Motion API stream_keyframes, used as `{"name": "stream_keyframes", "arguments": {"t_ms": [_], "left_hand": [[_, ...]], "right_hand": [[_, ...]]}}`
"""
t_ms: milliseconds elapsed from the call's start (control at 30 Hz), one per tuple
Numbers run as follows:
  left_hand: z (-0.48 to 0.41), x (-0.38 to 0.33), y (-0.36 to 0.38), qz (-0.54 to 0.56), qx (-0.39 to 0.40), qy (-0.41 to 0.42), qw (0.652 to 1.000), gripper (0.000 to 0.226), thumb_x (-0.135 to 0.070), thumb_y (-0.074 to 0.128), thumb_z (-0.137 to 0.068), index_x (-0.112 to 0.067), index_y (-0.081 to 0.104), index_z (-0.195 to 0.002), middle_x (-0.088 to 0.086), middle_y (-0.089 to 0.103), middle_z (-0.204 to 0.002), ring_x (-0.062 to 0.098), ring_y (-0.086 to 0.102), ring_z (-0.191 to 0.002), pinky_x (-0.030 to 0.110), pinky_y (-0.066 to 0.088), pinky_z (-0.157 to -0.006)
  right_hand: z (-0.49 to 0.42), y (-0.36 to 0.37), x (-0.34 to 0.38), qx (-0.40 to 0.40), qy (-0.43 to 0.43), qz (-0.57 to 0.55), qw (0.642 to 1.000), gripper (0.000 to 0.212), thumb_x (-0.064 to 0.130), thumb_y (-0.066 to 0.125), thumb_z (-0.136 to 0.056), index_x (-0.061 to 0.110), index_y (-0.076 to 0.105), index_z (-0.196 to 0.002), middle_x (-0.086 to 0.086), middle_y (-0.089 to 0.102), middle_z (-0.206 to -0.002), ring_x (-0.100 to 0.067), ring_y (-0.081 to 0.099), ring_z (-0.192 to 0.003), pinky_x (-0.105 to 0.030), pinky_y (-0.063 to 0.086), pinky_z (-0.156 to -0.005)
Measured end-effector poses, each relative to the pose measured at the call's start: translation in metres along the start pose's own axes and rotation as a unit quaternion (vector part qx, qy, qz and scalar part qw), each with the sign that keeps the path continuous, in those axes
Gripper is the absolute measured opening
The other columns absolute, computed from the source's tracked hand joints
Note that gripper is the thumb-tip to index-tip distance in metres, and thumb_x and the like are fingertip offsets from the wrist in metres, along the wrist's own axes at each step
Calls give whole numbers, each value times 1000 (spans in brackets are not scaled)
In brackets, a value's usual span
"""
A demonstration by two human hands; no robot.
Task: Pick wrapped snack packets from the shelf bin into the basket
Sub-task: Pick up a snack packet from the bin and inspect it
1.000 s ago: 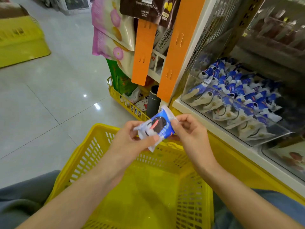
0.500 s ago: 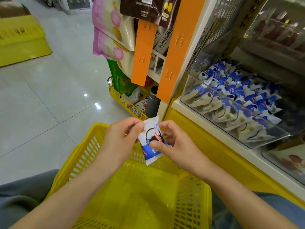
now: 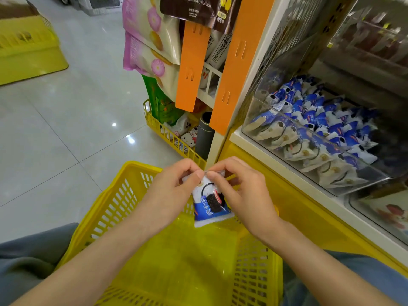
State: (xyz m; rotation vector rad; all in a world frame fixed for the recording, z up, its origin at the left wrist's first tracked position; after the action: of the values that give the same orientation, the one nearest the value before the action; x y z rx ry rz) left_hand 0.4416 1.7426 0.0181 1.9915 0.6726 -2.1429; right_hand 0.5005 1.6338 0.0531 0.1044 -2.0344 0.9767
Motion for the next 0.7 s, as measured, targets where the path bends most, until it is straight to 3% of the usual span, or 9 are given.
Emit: {"name": "stream_keyframes", "arguments": {"t_ms": [133,200,300,400,500,600,700], "left_hand": [[0,13,-13,18,-100,-57,993,21,-13,50,-93,-23,48,-74,-3,51,-68,15,50,-63,35,46,-61],[1,24,-3,75,-64,-143,985,23,-21,43,-96,-18,51,-74,2,50,-68,16,49,-57,32,46,-53],[10,31,16,191,13,-252,949,35,-38,32,-97,-16,57,-86,5,60,-83,18,58,-64,26,52,-49],[10,29,19,299,38,-256,919,44,-45,33,-95,-14,64,-98,7,69,-93,20,67,-78,31,54,-65],[7,25,17,386,29,-252,887,39,-38,44,-91,-8,67,-102,9,71,-93,20,67,-81,35,55,-72],[5,21,11,372,0,-213,903,23,-16,53,-88,-2,67,-100,12,70,-94,19,67,-79,31,58,-67],[5,22,2,321,-43,-187,927,18,-8,50,-91,-5,65,-101,8,72,-83,17,68,-75,28,58,-64]], "right_hand": [[-3,-14,-31,-63,156,-114,979,8,19,58,-89,16,64,-85,-2,67,-85,-16,65,-84,-43,54,-76],[-3,-17,-41,-79,206,-180,959,9,17,57,-90,15,64,-85,-8,68,-90,-21,65,-89,-47,53,-83],[-5,-16,-24,-62,120,-153,979,9,11,61,-87,17,65,-82,-3,64,-93,-11,61,-93,-31,51,-83],[2,-4,2,-3,-32,-36,999,6,13,65,-84,17,69,-85,4,59,-98,-1,55,-96,-16,45,-83],[7,4,9,32,-97,25,994,9,15,64,-83,11,70,-88,0,59,-102,-4,51,-101,-17,44,-83],[8,9,17,64,-141,40,987,13,21,64,-85,12,70,-93,-3,60,-105,-7,50,-105,-18,42,-88],[6,10,13,50,-80,7,996,27,35,57,-88,24,57,-112,8,52,-114,1,47,-111,-14,39,-94]]}}
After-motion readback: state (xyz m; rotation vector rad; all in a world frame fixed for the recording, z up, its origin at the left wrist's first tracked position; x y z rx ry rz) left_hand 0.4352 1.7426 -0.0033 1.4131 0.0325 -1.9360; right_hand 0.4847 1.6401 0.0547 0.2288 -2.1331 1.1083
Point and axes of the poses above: each hand's wrist, its own z-axis away from the middle knuckle, its own y-axis out of the palm, x = y × z, the point moved 8 cm from there along -z, towards the middle knuckle
